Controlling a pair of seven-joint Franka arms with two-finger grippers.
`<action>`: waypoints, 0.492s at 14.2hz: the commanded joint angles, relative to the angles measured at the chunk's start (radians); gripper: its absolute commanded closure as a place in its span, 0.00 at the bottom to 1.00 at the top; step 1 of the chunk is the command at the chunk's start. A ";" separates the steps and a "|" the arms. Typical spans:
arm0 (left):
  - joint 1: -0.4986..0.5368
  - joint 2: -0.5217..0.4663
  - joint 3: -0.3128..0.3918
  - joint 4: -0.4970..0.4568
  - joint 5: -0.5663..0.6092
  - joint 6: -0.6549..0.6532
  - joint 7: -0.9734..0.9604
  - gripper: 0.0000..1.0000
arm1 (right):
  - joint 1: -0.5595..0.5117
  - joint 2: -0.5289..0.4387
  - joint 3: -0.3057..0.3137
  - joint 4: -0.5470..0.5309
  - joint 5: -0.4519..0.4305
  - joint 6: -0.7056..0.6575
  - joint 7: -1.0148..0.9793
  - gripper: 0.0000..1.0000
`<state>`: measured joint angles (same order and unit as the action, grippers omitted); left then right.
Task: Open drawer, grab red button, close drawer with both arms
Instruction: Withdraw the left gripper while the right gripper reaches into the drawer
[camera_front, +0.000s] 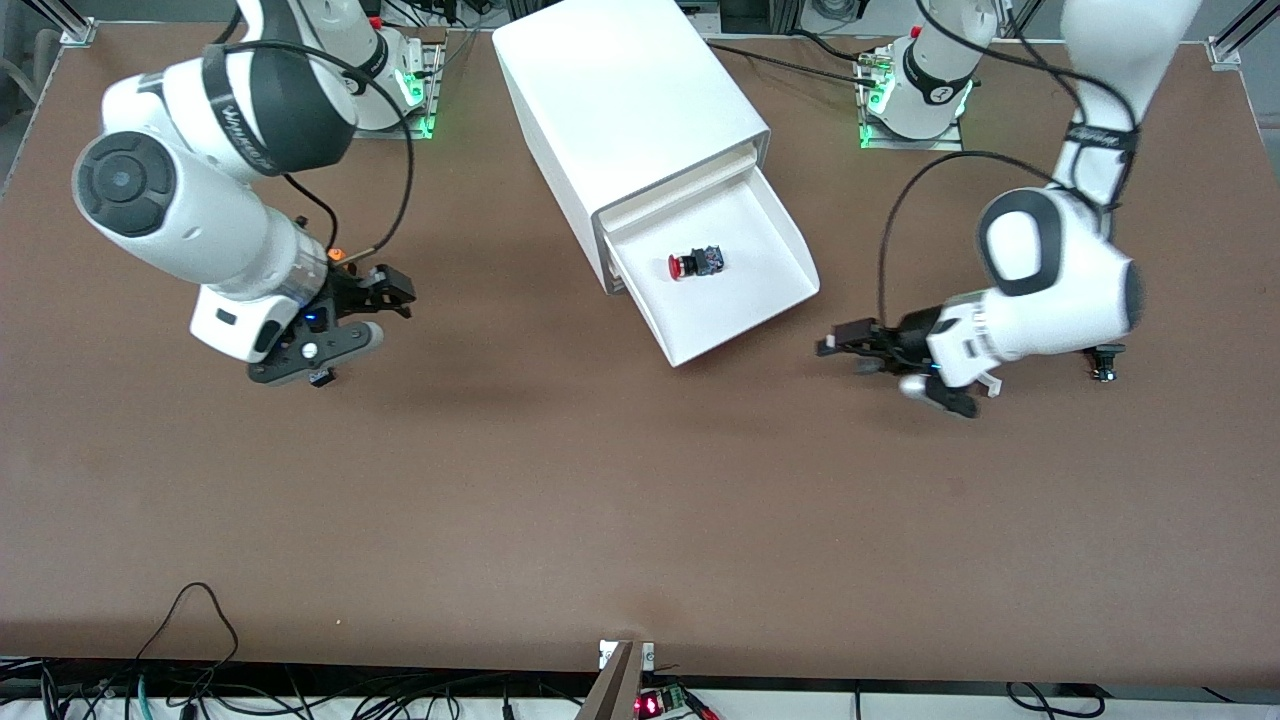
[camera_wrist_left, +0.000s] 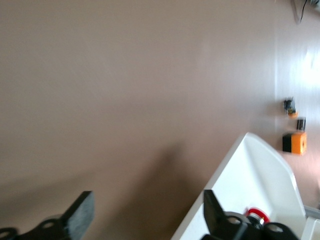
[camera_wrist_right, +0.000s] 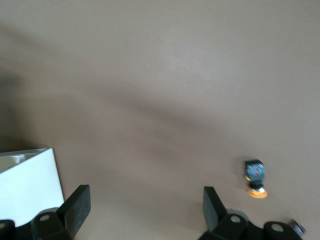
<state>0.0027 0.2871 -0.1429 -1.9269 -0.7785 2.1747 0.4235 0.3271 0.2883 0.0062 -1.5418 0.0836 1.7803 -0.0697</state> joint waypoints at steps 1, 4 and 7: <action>0.040 -0.101 0.043 0.012 0.042 -0.018 -0.012 0.00 | 0.039 0.061 0.038 0.099 0.066 -0.005 -0.086 0.00; 0.062 -0.207 0.110 0.093 0.339 -0.152 -0.017 0.00 | 0.148 0.188 0.072 0.276 0.088 -0.005 -0.203 0.00; 0.062 -0.249 0.137 0.257 0.604 -0.367 -0.070 0.00 | 0.231 0.308 0.121 0.417 0.087 0.007 -0.219 0.00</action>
<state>0.0691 0.0541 -0.0128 -1.7671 -0.3140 1.9176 0.4010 0.5221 0.4848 0.1047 -1.2716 0.1563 1.8002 -0.2491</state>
